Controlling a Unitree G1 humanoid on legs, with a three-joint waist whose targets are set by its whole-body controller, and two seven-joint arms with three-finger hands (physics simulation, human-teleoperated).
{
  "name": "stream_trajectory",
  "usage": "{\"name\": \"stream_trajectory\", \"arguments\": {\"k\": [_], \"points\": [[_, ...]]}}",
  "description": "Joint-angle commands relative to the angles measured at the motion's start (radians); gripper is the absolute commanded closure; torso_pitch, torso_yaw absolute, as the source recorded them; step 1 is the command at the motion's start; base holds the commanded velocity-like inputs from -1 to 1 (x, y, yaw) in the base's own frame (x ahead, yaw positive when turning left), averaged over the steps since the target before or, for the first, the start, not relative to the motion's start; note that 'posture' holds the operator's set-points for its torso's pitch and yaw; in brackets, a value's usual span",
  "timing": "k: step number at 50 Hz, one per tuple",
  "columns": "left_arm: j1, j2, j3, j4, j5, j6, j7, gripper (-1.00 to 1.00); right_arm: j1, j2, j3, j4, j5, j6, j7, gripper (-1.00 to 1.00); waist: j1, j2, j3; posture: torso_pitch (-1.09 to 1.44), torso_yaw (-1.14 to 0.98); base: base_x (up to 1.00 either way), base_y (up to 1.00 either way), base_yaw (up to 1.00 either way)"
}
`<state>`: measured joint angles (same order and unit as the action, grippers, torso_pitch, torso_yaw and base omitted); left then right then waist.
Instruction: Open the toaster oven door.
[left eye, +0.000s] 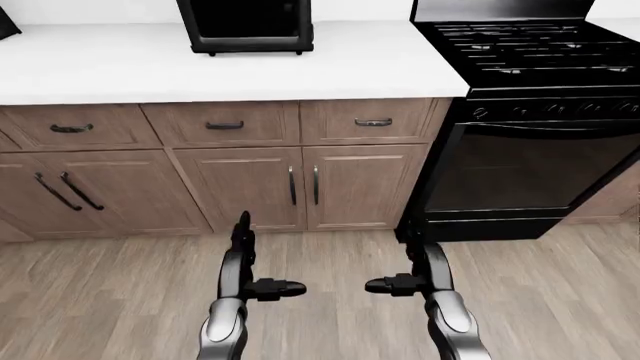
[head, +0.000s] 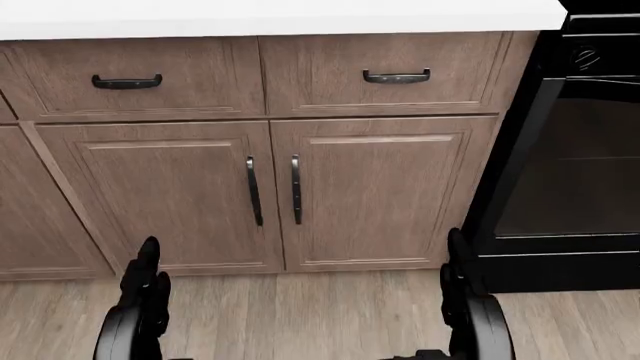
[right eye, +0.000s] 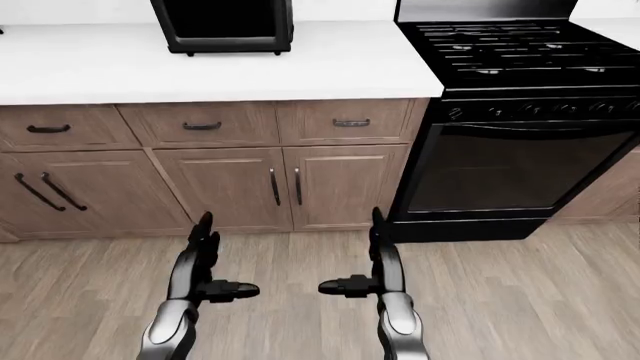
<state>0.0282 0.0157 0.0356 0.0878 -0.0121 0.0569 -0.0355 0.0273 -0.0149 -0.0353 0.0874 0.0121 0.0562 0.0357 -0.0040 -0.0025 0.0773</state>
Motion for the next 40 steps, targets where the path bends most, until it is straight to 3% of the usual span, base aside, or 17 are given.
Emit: {"name": "stream_trajectory", "arguments": {"k": [1, 3, 4, 5, 7, 8, 15, 20, 31, 35, 40], "points": [[-0.034, 0.003, -0.001, -0.077, 0.000, -0.057, 0.000, -1.00, -0.039, -0.007, -0.005, -0.103, 0.003, -0.026, -0.003, -1.00, -0.002, -0.008, -0.001, 0.00, 0.00, 0.00, 0.00, 0.00], [-0.025, 0.002, -0.004, -0.091, 0.000, -0.048, -0.004, -1.00, -0.041, -0.009, -0.007, -0.099, -0.006, -0.033, -0.009, -1.00, 0.008, -0.001, -0.062, 0.00, 0.00, 0.00, 0.00, 0.00], [-0.026, 0.003, -0.002, -0.089, 0.001, -0.056, -0.002, -1.00, -0.035, -0.008, -0.003, -0.123, -0.009, -0.020, -0.009, -1.00, 0.009, -0.001, -0.052, 0.00, 0.00, 0.00, 0.00, 0.00], [-0.025, 0.003, -0.002, -0.090, 0.003, -0.058, -0.002, -1.00, -0.033, -0.007, -0.002, -0.136, -0.011, -0.011, -0.009, -1.00, 0.007, -0.007, -0.017, 0.00, 0.00, 0.00, 0.00, 0.00], [-0.022, 0.003, -0.002, -0.121, 0.004, -0.037, -0.001, -1.00, -0.037, -0.007, -0.004, -0.135, -0.010, -0.011, -0.008, -1.00, 0.009, -0.008, -0.069, 0.00, 0.00, 0.00, 0.00, 0.00], [-0.020, 0.003, -0.003, -0.126, 0.005, -0.036, -0.001, -1.00, -0.039, -0.006, -0.004, -0.131, -0.010, -0.014, -0.008, -1.00, 0.008, -0.007, -0.075, 0.00, 0.00, 0.00, 0.00, 0.00], [-0.026, 0.004, 0.004, -0.222, 0.013, 0.027, 0.016, -1.00, -0.045, -0.007, -0.005, -0.218, -0.015, 0.051, -0.017, -1.00, 0.009, -0.005, -0.082, 0.00, 0.00, 0.00, 0.00, 0.00], [-0.057, 0.006, 0.008, -0.415, 0.008, 0.208, 0.031, -1.00, -0.073, -0.013, -0.010, -0.370, -0.023, 0.180, -0.026, -1.00, 0.009, -0.003, -0.090, 0.00, 0.00, 0.00, 0.00, 0.00], [-0.256, 0.039, 0.030, -0.735, -0.008, 0.604, 0.035, -1.00, -0.224, -0.040, -0.053, -0.686, 0.007, 0.537, -0.051, -1.00, 0.010, -0.004, -0.091, 0.00, 0.00, 0.00, 0.00, 0.00], [-0.303, 0.050, 0.038, -0.760, -0.014, 0.653, 0.042, -1.00, -0.291, -0.052, -0.052, -0.755, 0.013, 0.648, -0.066, -1.00, 0.011, -0.004, -0.086, 0.00, 0.00, 0.00, 0.00, 0.00], [-0.361, 0.068, 0.056, -0.808, -0.030, 0.730, 0.051, -1.00, -0.350, -0.062, -0.060, -0.760, 0.035, 0.690, -0.080, -1.00, 0.009, -0.003, -0.081, 0.00, 0.00, 0.00, 0.00, 0.00]]}}
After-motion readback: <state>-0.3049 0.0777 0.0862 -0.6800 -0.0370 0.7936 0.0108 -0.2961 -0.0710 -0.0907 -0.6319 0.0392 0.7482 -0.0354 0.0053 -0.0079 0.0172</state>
